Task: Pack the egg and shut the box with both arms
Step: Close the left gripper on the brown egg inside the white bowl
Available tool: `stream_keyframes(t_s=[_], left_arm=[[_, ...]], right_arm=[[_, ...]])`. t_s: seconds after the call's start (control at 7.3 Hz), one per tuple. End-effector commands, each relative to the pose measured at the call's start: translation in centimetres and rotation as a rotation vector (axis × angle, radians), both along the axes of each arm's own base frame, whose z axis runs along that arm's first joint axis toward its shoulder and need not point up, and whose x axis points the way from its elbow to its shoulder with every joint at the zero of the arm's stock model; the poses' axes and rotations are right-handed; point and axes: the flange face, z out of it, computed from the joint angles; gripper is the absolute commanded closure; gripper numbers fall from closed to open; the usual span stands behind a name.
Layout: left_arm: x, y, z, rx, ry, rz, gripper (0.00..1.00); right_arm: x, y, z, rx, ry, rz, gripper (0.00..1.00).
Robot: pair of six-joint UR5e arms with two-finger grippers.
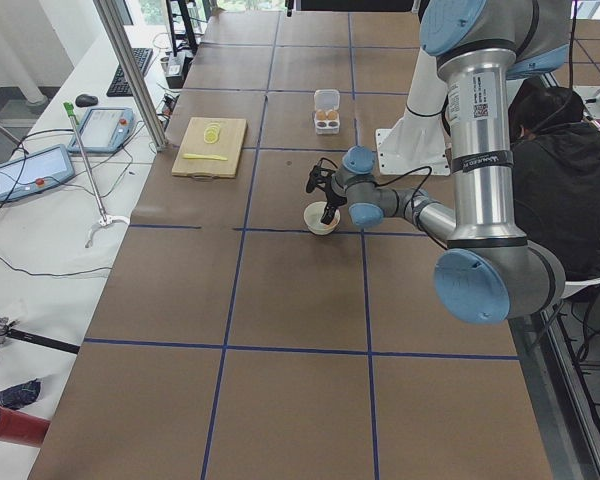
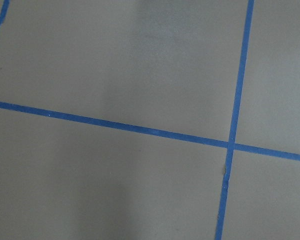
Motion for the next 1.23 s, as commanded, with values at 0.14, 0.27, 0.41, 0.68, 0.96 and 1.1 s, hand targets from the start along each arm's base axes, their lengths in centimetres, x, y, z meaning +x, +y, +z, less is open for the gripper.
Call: stream_keyframes(t_s=[0.14, 0.27, 0.41, 0.68, 0.96, 1.1], left_arm=[[0.4, -0.4, 0.5, 0.167, -0.056, 0.096, 0.17], [1.4, -1.0, 1.0, 0.164, -0.064, 0.09, 0.21], [2.2, -1.4, 1.3, 0.163, -0.067, 0.091, 0.21], [2.3, -1.5, 1.5, 0.161, -0.07, 0.091, 0.2], [2.5, -1.5, 2.1, 0.156, -0.08, 0.096, 0.2], [2.7, -1.5, 2.4, 0.154, -0.086, 0.098, 0.19]], right_arm=[[0.0, 0.1, 0.0, 0.0, -0.001, -0.001, 0.0], [0.0, 0.0, -0.1, 0.002, 0.0, 0.0, 0.0], [0.0, 0.1, 0.0, 0.001, 0.0, 0.0, 0.0], [0.0, 0.1, 0.2, -0.003, -0.001, -0.001, 0.0], [0.0, 0.2, 0.3, -0.006, 0.001, 0.0, 0.0], [0.0, 0.2, 0.3, -0.007, 0.001, 0.0, 0.0]])
